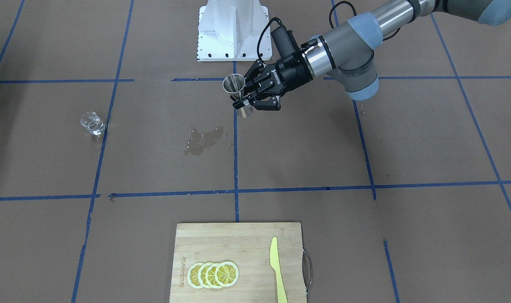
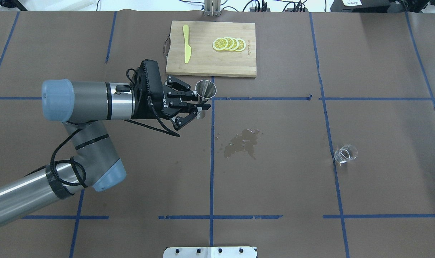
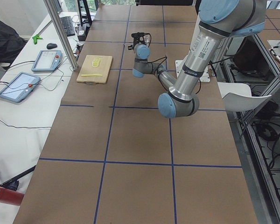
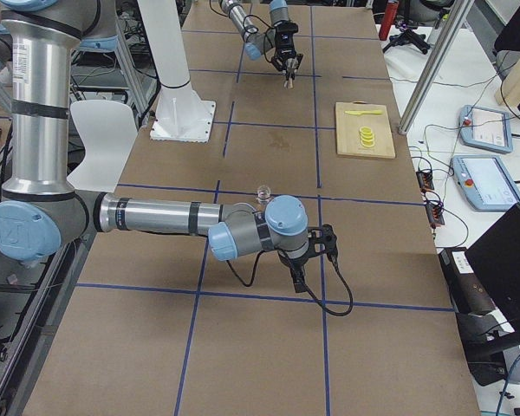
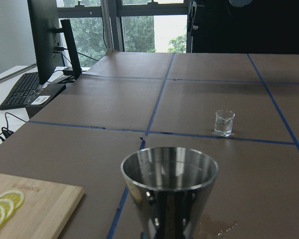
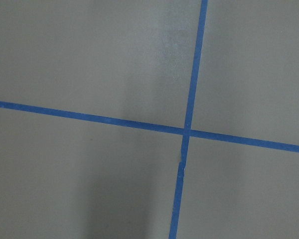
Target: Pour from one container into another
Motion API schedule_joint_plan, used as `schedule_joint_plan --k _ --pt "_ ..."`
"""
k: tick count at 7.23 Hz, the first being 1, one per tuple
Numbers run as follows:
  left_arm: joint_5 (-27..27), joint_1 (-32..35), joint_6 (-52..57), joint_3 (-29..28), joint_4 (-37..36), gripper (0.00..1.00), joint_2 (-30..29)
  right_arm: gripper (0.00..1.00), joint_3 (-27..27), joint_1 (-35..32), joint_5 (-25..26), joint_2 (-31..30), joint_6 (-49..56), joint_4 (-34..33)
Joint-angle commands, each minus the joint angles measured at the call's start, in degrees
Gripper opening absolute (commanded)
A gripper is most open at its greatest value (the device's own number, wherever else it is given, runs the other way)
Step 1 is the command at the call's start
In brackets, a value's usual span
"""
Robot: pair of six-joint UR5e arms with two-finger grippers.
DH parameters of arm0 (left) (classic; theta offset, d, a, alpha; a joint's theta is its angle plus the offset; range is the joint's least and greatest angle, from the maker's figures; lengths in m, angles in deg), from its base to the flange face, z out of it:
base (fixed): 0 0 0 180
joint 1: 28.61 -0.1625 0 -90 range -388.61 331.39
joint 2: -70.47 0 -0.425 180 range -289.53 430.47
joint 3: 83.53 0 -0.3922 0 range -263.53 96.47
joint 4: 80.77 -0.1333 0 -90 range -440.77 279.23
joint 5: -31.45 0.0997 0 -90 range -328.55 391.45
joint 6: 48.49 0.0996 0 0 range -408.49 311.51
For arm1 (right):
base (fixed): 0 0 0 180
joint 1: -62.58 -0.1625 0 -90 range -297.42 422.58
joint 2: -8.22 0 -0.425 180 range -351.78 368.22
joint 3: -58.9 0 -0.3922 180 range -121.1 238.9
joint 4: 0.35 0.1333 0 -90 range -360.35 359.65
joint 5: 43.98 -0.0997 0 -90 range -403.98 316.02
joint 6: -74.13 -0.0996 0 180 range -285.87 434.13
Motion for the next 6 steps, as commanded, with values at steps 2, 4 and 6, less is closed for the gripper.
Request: schedule_joint_plan --k 2,4,6 --pt "2.6 -1.9 0.6 -1.3 -0.1 0.00 -2.2 1.00 -7.9 0.2 -0.4 -0.2 -12.7 -0.1" --pt "2.7 -2.3 3.2 -1.4 -0.1 0.00 -2.2 1.00 -14.8 6.1 0.2 -0.7 -21.7 -0.5" --pt "3.4 -2.5 3.2 -1.4 -0.3 0.00 -1.8 1.00 -22.2 16.2 6.4 -0.3 -38.0 -0.6"
